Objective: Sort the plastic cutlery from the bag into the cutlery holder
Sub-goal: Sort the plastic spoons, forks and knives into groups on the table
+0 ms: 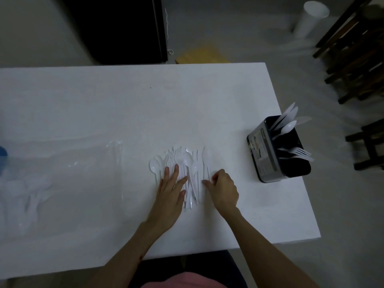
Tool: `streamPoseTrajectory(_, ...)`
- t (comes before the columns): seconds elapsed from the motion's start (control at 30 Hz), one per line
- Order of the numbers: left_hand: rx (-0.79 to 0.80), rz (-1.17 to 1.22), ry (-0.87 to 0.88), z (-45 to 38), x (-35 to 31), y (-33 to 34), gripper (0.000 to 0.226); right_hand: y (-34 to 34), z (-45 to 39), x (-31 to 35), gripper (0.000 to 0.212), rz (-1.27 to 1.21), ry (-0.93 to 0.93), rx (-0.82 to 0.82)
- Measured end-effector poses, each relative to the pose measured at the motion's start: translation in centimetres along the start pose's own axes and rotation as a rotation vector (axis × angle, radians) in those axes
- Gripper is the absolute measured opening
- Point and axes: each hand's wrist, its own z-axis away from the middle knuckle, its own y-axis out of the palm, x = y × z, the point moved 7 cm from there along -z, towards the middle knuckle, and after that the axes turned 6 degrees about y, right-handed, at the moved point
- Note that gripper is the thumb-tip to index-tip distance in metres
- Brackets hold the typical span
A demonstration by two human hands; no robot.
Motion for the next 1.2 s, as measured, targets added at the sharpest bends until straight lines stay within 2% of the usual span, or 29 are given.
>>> streamPoseTrajectory(0.17,-0.076,0.141,-0.026,-1.1,-1.1,-0.7,0.037,-0.6,-0.7,-0.6,0.017,-0.018,0.041,0.031)
streamPoseTrajectory(0.33,-0.105,0.216,-0.049,-1.7,-2.8,-1.2,0.036,-1.3,-0.9,-1.2,0.014,-0.015,0.017,0.035)
streamPoseTrajectory(0.43,-0.154,0.242,-0.081,-2.0,-3.3,-1.8,0.034,-1.8,-0.9,-1.2,0.012,-0.173,-0.044,0.018)
streamPoseTrajectory(0.5,-0.193,0.342,-0.175,-2.4,-3.6,-2.2,0.032,-2.1,-0.5,-0.7,0.013,-0.334,-0.145,0.037)
streamPoseTrajectory(0.57,-0.181,0.568,-0.361,-3.3,-3.4,-1.9,0.035,-2.2,0.1,0.3,0.012,-0.450,-0.255,0.108)
streamPoseTrajectory(0.67,-0.106,0.862,-0.597,-5.2,-2.8,-0.4,0.043,-1.6,0.9,1.7,0.011,-0.456,-0.361,0.236)
streamPoseTrajectory(0.77,-0.188,0.955,-0.669,-6.0,-2.2,-0.6,0.025,-1.4,0.5,1.4,0.015,-0.440,-0.287,0.198)
streamPoseTrajectory(0.83,-0.248,0.991,-0.718,-5.8,-1.7,-0.6,0.027,-1.7,-0.1,0.3,0.021,-0.336,-0.180,0.055)
streamPoseTrajectory(0.9,-0.254,1.057,-0.771,-5.3,-1.4,-0.1,0.026,-1.6,-0.6,-0.8,0.026,-0.177,-0.095,-0.018)
streamPoseTrajectory(1.07,-0.203,1.143,-0.810,-4.1,-1.1,1.1,0.019,-0.6,-1.1,-1.6,0.016,-0.038,-0.040,0.041)
streamPoseTrajectory(1.2,-0.178,1.203,-0.819,-3.9,-1.0,1.8,0.023,-1.2,-0.8,-1.6,0.010,-0.178,-0.072,0.042)
